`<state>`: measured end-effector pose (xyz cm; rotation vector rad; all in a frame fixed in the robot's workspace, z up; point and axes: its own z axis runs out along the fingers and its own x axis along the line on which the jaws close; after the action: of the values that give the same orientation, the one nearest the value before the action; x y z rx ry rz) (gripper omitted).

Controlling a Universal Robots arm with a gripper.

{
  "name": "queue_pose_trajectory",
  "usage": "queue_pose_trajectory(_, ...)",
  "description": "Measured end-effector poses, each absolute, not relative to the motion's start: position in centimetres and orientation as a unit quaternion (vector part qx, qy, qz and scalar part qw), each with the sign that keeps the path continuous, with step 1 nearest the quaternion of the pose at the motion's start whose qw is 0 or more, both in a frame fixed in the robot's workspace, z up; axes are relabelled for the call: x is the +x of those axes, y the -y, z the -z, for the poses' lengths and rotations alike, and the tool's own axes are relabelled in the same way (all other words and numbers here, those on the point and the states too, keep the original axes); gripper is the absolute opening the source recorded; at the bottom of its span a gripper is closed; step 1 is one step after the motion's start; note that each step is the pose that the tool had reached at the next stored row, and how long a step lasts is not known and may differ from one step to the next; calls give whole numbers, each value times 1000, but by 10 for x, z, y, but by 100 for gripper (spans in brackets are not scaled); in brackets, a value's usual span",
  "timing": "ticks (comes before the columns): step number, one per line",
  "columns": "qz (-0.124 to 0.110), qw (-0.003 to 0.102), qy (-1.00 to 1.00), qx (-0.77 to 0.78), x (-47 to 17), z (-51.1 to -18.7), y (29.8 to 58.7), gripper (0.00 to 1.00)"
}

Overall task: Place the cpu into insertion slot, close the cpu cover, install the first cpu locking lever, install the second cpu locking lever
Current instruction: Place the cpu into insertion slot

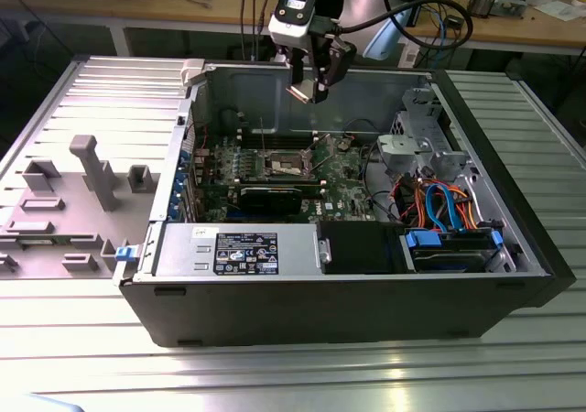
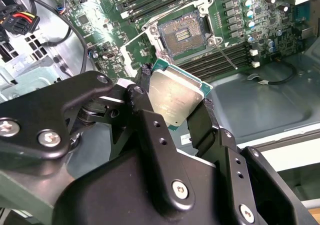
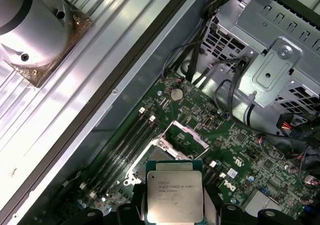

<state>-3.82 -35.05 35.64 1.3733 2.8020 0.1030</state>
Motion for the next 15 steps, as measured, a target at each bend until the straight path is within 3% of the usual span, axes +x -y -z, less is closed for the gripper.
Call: queue_pose_trajectory(15,-31,12,-867,497,-38,-350,350,54)
